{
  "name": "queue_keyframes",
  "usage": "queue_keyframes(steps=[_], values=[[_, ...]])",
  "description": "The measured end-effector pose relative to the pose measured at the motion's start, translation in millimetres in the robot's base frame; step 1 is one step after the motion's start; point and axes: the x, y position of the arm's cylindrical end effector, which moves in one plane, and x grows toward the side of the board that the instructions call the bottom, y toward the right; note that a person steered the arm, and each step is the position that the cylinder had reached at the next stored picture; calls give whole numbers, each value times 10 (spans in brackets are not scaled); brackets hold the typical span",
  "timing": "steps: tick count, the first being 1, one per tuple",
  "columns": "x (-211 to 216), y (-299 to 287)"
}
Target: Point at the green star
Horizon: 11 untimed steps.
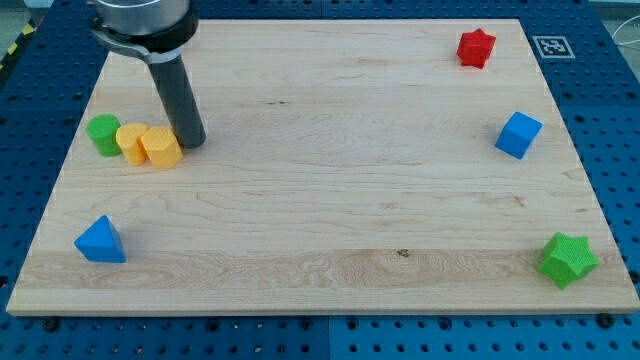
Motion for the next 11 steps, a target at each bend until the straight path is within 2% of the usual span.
queue_keyframes(steps=[1,2,5,6,9,10,11], values=[[1,181],[131,649],[975,2051],[1110,2553],[1122,4237],[1335,4798],[1749,5051]])
